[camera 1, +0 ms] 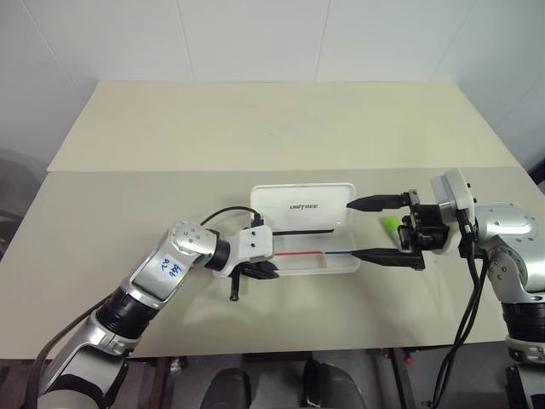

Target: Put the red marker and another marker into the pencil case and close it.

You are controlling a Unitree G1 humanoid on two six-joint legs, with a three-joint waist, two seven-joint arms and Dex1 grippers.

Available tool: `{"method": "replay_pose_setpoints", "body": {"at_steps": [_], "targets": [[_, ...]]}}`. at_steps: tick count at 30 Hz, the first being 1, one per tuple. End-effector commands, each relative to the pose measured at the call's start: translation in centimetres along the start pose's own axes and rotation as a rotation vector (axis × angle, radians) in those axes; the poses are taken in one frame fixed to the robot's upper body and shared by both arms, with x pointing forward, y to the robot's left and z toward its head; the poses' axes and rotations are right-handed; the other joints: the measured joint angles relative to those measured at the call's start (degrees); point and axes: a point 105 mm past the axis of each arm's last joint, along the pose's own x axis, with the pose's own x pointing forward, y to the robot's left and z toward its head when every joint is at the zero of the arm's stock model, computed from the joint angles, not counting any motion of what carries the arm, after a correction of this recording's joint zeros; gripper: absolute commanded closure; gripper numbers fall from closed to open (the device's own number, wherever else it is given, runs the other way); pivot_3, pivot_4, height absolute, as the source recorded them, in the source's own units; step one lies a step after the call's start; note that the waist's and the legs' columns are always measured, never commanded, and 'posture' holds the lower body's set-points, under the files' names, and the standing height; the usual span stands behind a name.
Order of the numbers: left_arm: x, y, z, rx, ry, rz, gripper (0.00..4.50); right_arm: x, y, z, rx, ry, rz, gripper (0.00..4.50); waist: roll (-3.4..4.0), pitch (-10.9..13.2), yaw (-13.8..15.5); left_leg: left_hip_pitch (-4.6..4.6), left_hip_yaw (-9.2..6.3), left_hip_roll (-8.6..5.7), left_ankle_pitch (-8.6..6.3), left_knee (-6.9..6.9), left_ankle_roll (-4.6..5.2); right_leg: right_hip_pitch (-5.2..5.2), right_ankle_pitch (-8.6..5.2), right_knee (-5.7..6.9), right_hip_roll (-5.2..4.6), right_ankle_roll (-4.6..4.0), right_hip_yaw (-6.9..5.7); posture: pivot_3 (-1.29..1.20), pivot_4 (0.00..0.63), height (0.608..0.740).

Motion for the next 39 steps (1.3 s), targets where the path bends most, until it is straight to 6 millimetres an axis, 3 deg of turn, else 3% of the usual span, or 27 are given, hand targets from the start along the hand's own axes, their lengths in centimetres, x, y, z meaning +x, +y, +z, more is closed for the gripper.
{"method": "replay_pose_setpoints", "body": {"at_steps": [1, 7, 8, 19, 28, 34, 39], "targets": [[1.0, -1.5, 0.5, -0.014, -0.023, -0.052, 4.48, -1.3, 0.0, 0.5, -0.027, 0.010, -0.016, 0.00, 0.00, 0.00, 0.02, 0.00, 0.00, 0.00, 0.00, 0.00, 0.00, 0.01, 0.00, 0.00, 0.00, 0.00, 0.00, 0.00, 0.150, 0.740], [0.8, -1.3, 0.2, -0.043, -0.015, -0.032, 4.48, -2.1, -0.5, -0.3, -0.010, 0.033, -0.025, 0.00, 0.00, 0.00, -0.13, 0.02, 0.01, 0.01, 0.00, 0.01, 0.00, 0.01, 0.00, 0.00, 0.02, 0.00, 0.00, 0.00, 0.150, 0.740], [0.8, -1.2, 0.2, -0.050, -0.014, -0.021, 3.90, -2.1, -0.5, -0.3, -0.011, 0.033, -0.024, 0.00, 0.00, 0.00, -0.15, 0.02, 0.01, 0.01, 0.00, 0.01, 0.00, 0.01, 0.00, 0.00, 0.02, 0.00, 0.00, 0.00, 0.150, 0.740], [-0.4, -0.8, 1.5, -0.078, -0.068, 0.023, 0.29, -1.1, -1.3, -0.3, -0.028, 0.020, 0.005, 0.00, -0.01, 0.00, -0.60, 0.01, 0.02, 0.06, 0.01, 0.18, 0.01, 0.01, 0.00, 0.03, 0.03, 0.00, 0.04, 0.00, 0.150, 0.740], [-2.8, -1.7, 2.7, -0.036, -0.211, 0.072, 0.29, -0.3, -1.6, -0.5, -0.022, 0.006, 0.032, 0.00, -0.01, 0.01, -1.36, -0.02, -0.02, 0.06, 0.01, 0.21, 0.00, 0.02, 0.00, 0.04, 0.01, 0.00, 0.04, 0.00, 0.150, 0.740], [-4.8, -0.9, 1.0, -0.055, -0.266, 0.196, 0.29, 0.3, -2.2, -0.5, -0.025, -0.006, 0.045, 0.00, -0.01, 0.01, -1.84, -0.01, -0.02, 0.07, 0.01, 0.22, 0.00, 0.02, 0.00, 0.03, 0.02, 0.00, 0.04, 0.00, 0.150, 0.740], [-4.5, -0.8, -1.6, -0.132, -0.261, 0.222, 0.29, 0.5, -2.4, -0.2, -0.036, -0.015, 0.050, 0.00, -0.01, 0.01, -1.76, 0.00, -0.01, 0.08, 0.01, 0.24, 0.00, 0.03, 0.00, 0.06, 0.01, 0.00, 0.04, 0.00, 0.150, 0.740]]}}
